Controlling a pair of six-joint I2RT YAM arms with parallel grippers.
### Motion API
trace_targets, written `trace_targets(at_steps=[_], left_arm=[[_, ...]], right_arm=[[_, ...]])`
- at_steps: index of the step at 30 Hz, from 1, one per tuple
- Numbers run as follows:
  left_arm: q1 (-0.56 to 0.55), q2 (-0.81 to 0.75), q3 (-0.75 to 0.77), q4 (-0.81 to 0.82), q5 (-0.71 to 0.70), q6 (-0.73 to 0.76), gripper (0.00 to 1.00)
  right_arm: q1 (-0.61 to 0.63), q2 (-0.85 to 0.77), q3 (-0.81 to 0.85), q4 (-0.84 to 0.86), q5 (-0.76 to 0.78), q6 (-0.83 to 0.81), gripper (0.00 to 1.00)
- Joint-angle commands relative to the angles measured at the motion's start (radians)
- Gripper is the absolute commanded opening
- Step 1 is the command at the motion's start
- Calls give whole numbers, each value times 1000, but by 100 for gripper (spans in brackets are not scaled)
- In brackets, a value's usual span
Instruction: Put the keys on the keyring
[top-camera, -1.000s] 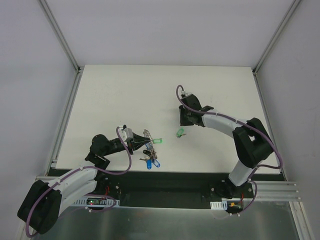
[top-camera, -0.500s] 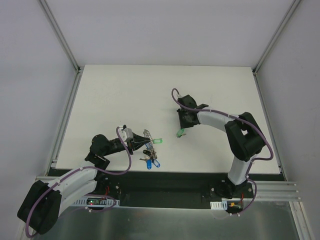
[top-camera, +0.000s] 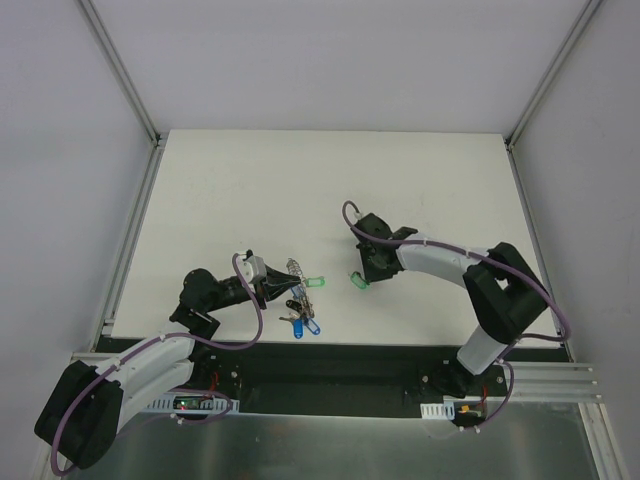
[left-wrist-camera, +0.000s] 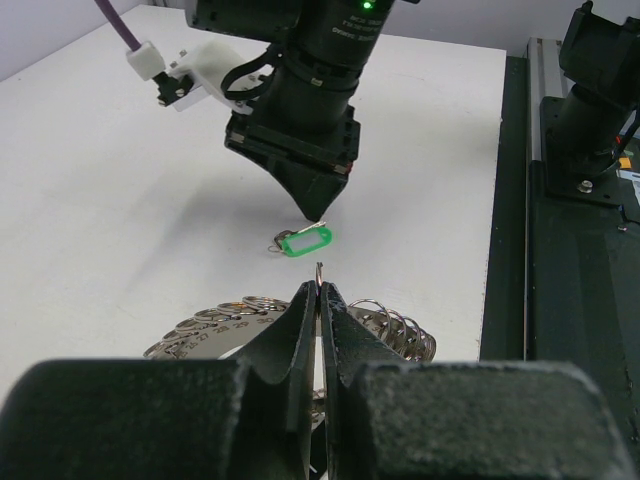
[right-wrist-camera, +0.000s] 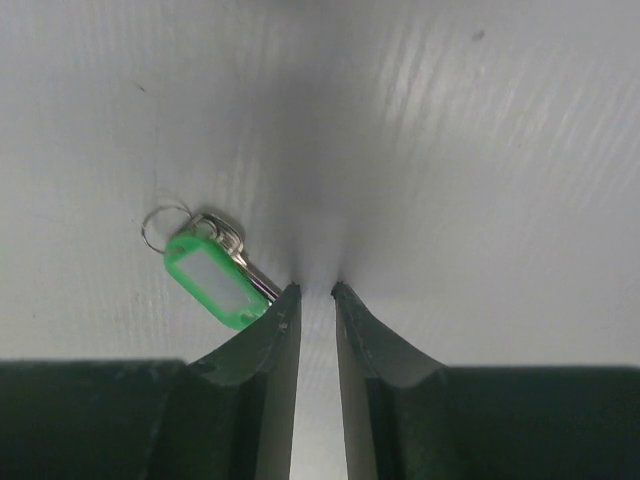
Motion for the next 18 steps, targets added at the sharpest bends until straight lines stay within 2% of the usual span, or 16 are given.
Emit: trace_targets(at_steps=[1, 9, 18], left_arm=[[-10, -8, 39, 45, 7, 14, 0], [-10, -14, 36, 44, -1, 14, 0], [-10, -30, 31, 42, -15, 17, 0]], right_arm=[[14, -94, -38, -94, 40, 52, 23], [83, -149, 55, -108, 140, -106, 26], [169, 27, 253, -157, 176, -80, 29]])
